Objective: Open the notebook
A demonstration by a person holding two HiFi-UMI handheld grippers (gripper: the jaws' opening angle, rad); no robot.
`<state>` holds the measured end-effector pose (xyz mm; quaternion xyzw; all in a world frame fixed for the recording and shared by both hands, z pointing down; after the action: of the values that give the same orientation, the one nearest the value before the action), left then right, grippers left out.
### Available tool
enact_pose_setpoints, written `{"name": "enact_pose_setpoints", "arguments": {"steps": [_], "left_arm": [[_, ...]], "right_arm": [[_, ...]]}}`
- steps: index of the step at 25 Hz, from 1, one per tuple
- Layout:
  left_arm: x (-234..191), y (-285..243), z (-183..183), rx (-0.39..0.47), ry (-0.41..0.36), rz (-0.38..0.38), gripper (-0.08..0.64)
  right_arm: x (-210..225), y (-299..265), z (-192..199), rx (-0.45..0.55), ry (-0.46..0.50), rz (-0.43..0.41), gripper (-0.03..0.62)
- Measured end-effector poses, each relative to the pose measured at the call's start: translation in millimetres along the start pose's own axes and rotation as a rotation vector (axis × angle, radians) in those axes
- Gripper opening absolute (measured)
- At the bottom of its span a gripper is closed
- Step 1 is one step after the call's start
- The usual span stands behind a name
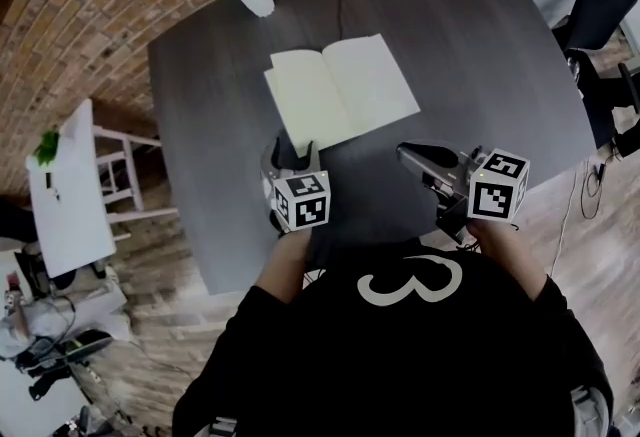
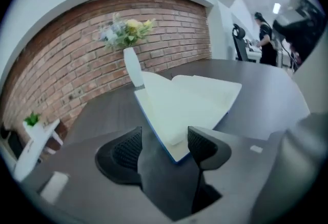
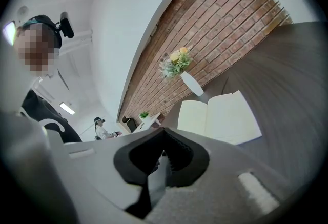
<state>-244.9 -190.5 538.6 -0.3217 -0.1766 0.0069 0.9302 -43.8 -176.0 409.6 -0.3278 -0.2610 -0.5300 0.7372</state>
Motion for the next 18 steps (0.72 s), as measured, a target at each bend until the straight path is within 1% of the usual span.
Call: {"name": "enact_pose_setpoints", "arguments": {"steps": [1, 3, 4, 6, 7, 8, 9, 10, 12, 15, 18], "left_arm": [[2, 0, -4, 0.014, -0.071, 0.001, 0.279], [11, 1, -13, 0.047, -0.191, 0.032, 0.218], [17, 0, -16, 0.059, -0.235, 0.058, 0.176], [24, -2, -19, 0.063, -0.293, 0.108, 0.129], [25, -3, -19, 0.055, -0.300, 0.128, 0.120], [25, -5, -18, 0.045, -0.291, 0.144, 0.109], [24, -6, -16, 0.035, -0.268, 0.158, 0.073], [22, -7, -15, 0.028, -0.241, 0.169, 0.057], [19, -7, -12, 0.017, -0.206, 0.178, 0.066], [15, -5, -8, 0.011, -0.184, 0.179, 0.095], [13, -4, -2, 0.003, -0.177, 0.190, 0.092]], "right_arm": [[0, -1, 1, 0.003, -0.001, 0.000, 0.002], [1, -3, 3, 0.007, -0.005, 0.005, 0.002], [2, -4, 3, 0.010, -0.009, 0.010, 0.002], [3, -5, 4, 0.016, -0.015, 0.018, 0.002], [4, -6, 4, 0.020, -0.017, 0.020, 0.002], [5, -6, 4, 0.023, -0.019, 0.021, 0.002], [5, -7, 4, 0.026, -0.021, 0.022, 0.002], [6, -7, 4, 0.028, -0.024, 0.022, 0.002], [7, -8, 5, 0.032, -0.029, 0.023, 0.002], [8, -10, 7, 0.035, -0.035, 0.028, 0.002], [10, -14, 7, 0.038, -0.038, 0.033, 0.002]]}}
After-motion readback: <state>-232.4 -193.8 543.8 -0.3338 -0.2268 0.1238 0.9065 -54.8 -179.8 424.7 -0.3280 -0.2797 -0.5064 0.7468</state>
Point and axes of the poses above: the fingertips, and each gripper's own axes: y backward along the fingers, x to its right, z out of its underside, the point moved 1 cm from there along y, backward along the fingers, and after that the axes turned 6 degrees about -y, right-handed, at the moved point
